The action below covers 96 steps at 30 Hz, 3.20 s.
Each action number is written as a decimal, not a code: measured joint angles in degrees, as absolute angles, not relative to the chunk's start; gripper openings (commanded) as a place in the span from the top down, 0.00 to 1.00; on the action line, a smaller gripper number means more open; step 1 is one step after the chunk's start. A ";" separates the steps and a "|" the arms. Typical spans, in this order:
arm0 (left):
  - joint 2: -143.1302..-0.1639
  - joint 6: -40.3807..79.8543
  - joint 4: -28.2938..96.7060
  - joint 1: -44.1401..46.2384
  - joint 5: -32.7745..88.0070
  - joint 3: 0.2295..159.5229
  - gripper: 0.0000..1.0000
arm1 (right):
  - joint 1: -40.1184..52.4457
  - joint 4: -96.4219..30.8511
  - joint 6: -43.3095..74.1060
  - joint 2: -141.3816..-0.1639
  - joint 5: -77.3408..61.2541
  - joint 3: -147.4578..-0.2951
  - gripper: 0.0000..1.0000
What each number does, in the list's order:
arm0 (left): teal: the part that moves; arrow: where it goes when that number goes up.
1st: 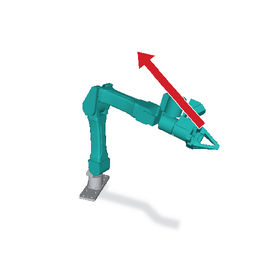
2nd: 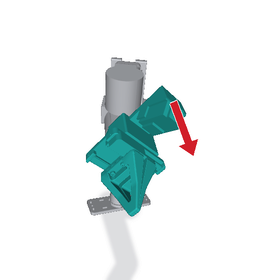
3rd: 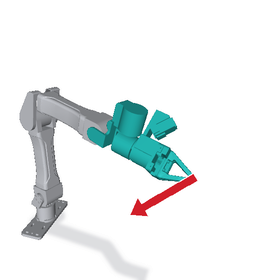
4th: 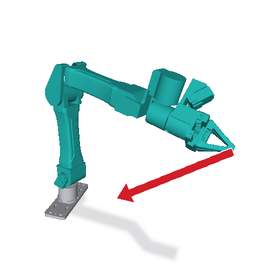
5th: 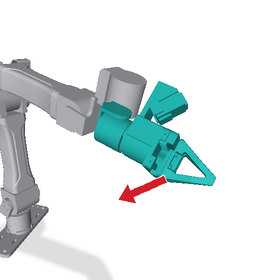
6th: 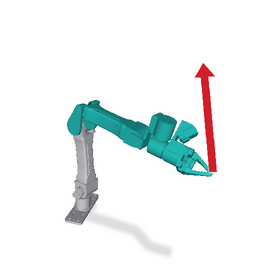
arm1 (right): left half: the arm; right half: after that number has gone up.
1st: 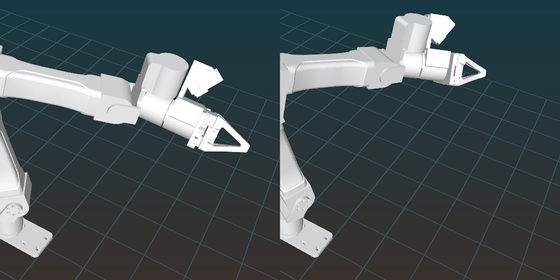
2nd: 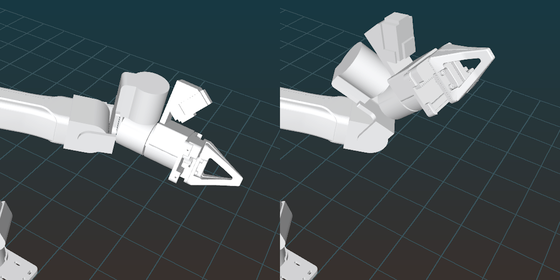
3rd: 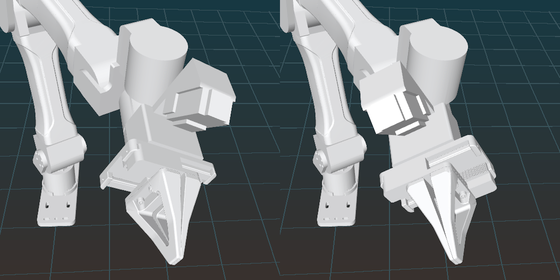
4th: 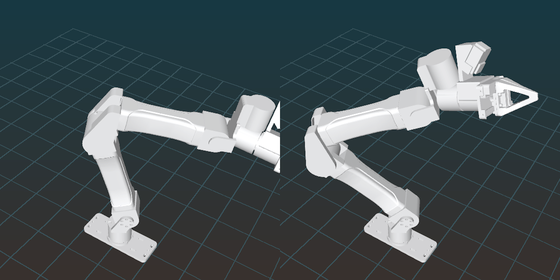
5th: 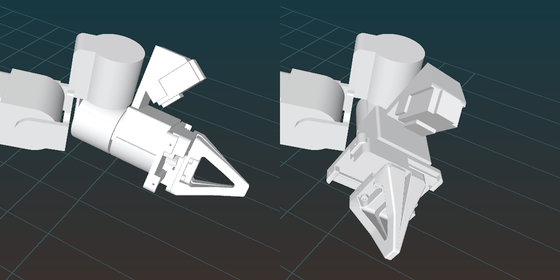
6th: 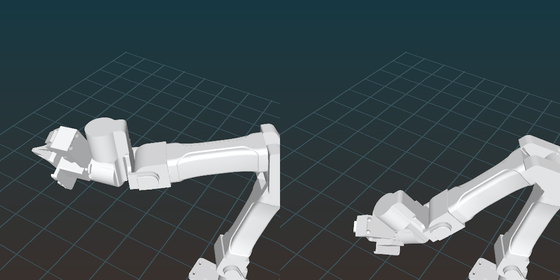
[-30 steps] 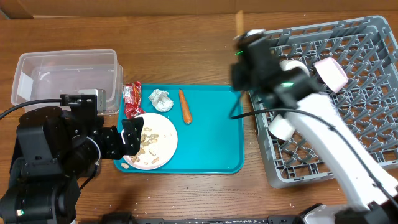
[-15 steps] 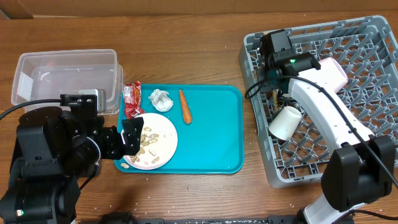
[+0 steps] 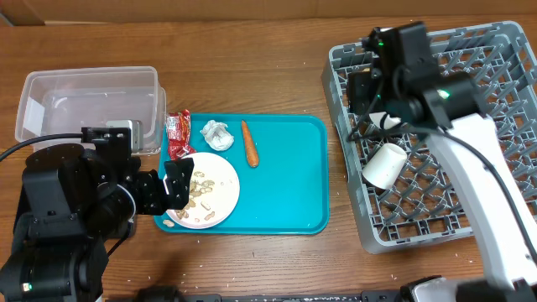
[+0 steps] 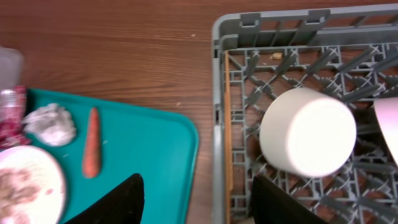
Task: Sort waste into correct bins and load items into the dishwasher
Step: 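Carry the second chopstick with the right gripper into the rack, then release the chopstick and retract the right gripper to the rack's front right, then reach the left gripper to the orange carrot and grasp it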
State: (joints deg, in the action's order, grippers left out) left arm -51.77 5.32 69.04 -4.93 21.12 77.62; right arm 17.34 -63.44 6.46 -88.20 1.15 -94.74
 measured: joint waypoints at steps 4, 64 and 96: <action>-51.77 5.32 69.06 -4.93 21.12 77.62 0.00 | 17.34 -65.19 8.47 -84.47 -2.24 -94.76 0.43; -111.02 42.54 42.50 27.29 -4.67 75.48 0.49 | 17.37 -77.17 10.48 -48.86 -10.09 -95.26 0.00; -88.07 45.58 78.94 7.07 -14.81 85.89 0.85 | 17.34 -77.14 10.46 -48.86 -10.09 -95.26 0.00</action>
State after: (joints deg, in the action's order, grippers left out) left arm -88.07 45.58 78.94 7.07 -14.81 85.89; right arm 17.34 -77.14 10.46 -48.86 -10.09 -95.26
